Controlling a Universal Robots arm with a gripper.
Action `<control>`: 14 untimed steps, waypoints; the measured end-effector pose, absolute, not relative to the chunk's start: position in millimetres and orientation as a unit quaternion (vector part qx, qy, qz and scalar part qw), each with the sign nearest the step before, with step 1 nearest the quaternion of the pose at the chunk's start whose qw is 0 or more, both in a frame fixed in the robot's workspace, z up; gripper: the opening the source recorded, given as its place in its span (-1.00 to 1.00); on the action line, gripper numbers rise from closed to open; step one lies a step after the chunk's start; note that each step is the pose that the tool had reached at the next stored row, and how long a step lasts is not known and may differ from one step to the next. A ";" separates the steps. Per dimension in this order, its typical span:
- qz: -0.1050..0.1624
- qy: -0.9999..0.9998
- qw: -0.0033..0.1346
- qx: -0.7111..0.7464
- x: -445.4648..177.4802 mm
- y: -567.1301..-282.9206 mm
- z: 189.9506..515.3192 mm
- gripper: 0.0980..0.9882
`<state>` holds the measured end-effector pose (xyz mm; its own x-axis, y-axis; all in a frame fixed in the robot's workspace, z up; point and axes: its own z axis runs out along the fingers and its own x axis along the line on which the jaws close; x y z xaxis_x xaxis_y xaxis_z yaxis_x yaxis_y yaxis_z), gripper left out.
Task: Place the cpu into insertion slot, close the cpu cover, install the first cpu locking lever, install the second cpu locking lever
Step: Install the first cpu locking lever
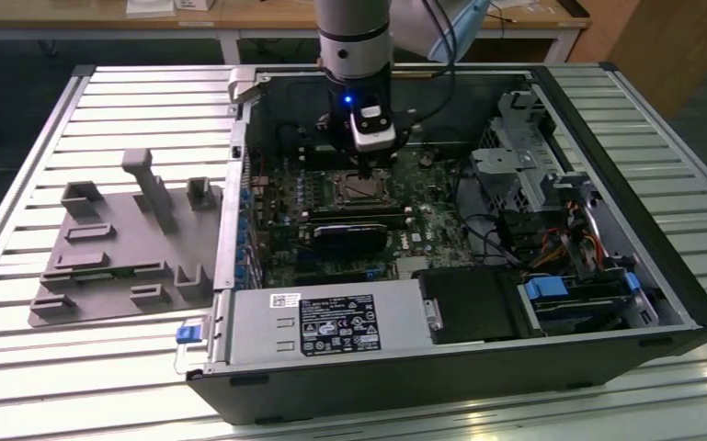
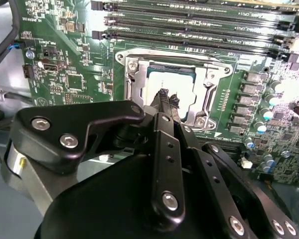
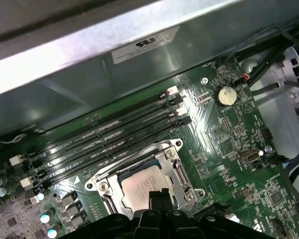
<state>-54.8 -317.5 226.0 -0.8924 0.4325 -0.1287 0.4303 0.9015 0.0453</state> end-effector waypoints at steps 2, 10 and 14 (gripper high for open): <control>0.008 0.975 0.068 0.213 -54.8 -317.5 226.0 -0.99; 0.010 0.980 0.068 0.186 -54.8 -317.7 228.7 -0.99; 0.010 0.981 0.068 0.182 -54.8 -317.7 234.1 -0.99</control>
